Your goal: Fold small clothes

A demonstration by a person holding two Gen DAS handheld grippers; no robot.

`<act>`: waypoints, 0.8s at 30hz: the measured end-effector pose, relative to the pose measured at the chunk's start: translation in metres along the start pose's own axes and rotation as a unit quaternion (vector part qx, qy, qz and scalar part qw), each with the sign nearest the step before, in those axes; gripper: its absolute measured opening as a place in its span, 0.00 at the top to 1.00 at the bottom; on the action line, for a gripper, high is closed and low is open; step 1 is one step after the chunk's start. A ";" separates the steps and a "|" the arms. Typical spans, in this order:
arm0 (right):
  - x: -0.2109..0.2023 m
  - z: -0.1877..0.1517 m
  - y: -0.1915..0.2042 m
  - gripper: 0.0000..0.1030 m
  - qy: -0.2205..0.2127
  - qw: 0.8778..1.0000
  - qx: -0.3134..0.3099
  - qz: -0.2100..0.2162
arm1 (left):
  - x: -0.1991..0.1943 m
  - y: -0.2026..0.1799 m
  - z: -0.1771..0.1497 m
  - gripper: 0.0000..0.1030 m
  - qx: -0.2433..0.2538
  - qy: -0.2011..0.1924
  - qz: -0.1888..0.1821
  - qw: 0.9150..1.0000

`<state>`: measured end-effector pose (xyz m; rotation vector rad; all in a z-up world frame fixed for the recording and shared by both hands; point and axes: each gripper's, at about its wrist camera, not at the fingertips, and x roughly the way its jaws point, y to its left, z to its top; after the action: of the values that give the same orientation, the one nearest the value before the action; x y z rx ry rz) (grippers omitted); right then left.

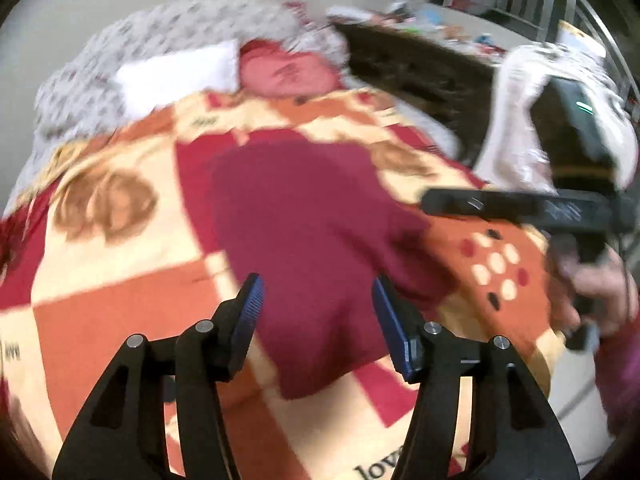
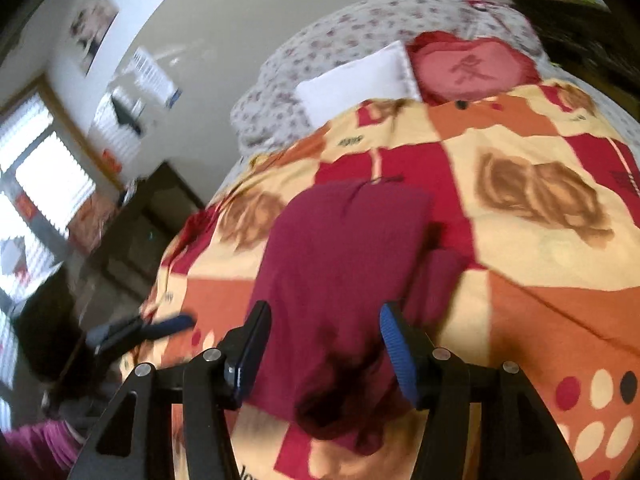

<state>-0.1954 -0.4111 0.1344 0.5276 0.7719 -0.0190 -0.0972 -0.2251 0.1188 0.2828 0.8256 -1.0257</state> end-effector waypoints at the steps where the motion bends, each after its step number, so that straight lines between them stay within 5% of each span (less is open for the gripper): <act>1: 0.003 -0.005 0.003 0.48 0.003 1.000 -0.003 -0.010 | 0.006 0.005 -0.003 0.45 -0.009 0.005 -0.002 1.000; 3: 0.010 -0.017 0.006 0.52 0.015 0.999 -0.017 -0.033 | 0.016 0.007 -0.013 0.45 -0.013 0.016 0.000 1.000; 5: 0.019 -0.026 -0.001 0.70 0.031 0.997 -0.020 -0.064 | 0.029 0.006 -0.023 0.45 -0.012 0.031 -0.003 0.999; 7: 0.026 -0.035 -0.016 0.77 0.033 0.993 -0.023 -0.107 | 0.046 0.003 -0.035 0.45 -0.017 0.054 0.000 0.998; 11: 0.026 -0.050 -0.047 0.78 0.044 0.996 0.041 -0.072 | 0.056 0.000 -0.051 0.45 -0.009 0.061 0.011 0.998; 15: 0.005 -0.050 -0.036 0.78 0.048 0.996 0.029 -0.072 | 0.050 0.008 -0.052 0.45 -0.025 0.071 0.000 0.997; 20: -0.025 -0.040 -0.010 0.78 -0.008 0.999 0.016 -0.051 | 0.032 0.011 -0.041 0.45 -0.033 0.042 0.014 0.998; 24: -0.006 -0.028 0.013 0.78 0.003 0.999 0.000 -0.035 | 0.026 0.007 -0.026 0.45 -0.049 0.020 0.022 0.998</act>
<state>-0.2153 -0.3881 0.1277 0.5001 0.7963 -0.0825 -0.0969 -0.2235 0.0815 0.2379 0.8984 -0.9376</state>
